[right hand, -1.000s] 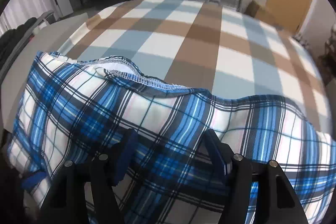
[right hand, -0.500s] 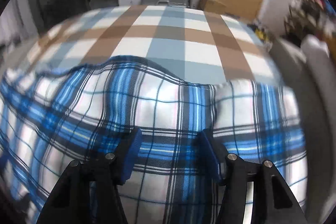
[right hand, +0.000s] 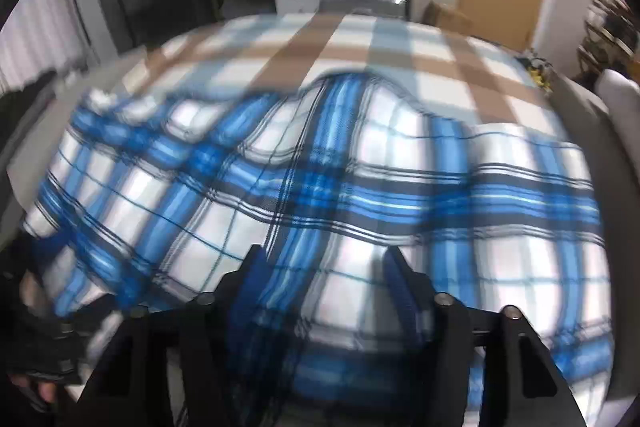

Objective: Fold large clothes

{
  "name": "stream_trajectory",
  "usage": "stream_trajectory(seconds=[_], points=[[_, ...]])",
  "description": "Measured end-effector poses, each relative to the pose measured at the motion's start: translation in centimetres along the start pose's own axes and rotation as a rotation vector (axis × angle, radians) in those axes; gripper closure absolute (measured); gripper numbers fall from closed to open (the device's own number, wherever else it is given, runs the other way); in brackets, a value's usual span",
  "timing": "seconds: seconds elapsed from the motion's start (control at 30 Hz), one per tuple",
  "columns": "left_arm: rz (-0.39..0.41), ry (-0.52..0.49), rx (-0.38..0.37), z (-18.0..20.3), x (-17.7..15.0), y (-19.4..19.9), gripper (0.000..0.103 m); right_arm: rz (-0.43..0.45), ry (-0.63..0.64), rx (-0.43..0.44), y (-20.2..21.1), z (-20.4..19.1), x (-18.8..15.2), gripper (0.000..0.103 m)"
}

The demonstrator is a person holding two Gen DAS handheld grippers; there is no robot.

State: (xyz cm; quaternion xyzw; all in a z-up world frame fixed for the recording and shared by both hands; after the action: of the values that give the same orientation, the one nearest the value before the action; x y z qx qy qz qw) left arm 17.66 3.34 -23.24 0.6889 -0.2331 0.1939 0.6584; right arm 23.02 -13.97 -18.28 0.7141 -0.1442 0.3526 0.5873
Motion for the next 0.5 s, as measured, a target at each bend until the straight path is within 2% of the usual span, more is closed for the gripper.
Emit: stream_trajectory(seconds=[0.03,0.1,0.17,0.23,0.27,0.3,0.37,0.43,0.47,0.5], points=[[-0.002,0.001,0.0,0.0,0.0,0.0,0.001,0.043,-0.001,-0.019,1.8,0.5,-0.4,0.043],[0.003,0.004,0.002,0.0,0.0,0.0,0.001,0.046,-0.005,-0.072,3.2,1.4,-1.6,0.043],[0.008,0.007,0.004,0.0,0.0,0.0,0.001,-0.019,-0.022,-0.116,2.5,2.7,-3.2,0.043],[0.008,0.006,0.006,0.0,-0.1,0.0,0.001,-0.113,-0.046,-0.09,0.2,3.8,-5.5,0.041],[0.012,0.007,0.006,0.0,0.0,0.1,0.001,-0.06,-0.015,-0.105,0.6,3.7,-5.6,0.04],[0.012,0.006,0.006,0.0,-0.1,0.1,0.001,-0.08,0.014,-0.133,0.1,3.4,-5.9,0.039],[0.011,0.005,0.006,0.0,-0.1,0.1,0.001,-0.052,-0.009,-0.15,0.8,3.1,-5.5,0.04],[0.015,0.006,0.006,0.0,-0.2,0.2,0.001,0.06,0.004,-0.097,2.7,1.8,-5.1,0.042],[0.016,0.007,0.006,0.0,-0.2,0.2,0.001,0.084,0.022,-0.083,3.0,1.3,-5.0,0.042],[0.019,0.008,0.006,0.0,-0.2,0.2,0.001,0.084,0.063,-0.081,2.9,0.2,-5.1,0.036]])
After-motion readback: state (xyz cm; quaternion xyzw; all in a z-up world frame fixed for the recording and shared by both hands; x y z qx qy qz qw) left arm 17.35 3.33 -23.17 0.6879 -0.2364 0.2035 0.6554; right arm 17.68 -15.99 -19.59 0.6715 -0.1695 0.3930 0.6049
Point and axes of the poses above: each gripper's, at about its wrist camera, not at the fingertips, and y roughly against the way its jaws point, z to its right, x to its top, the point moved 3 cm from there along -y, roughly the way its jaws point, and after that the axes turned 2 degrees about x, right-handed, at the moved point
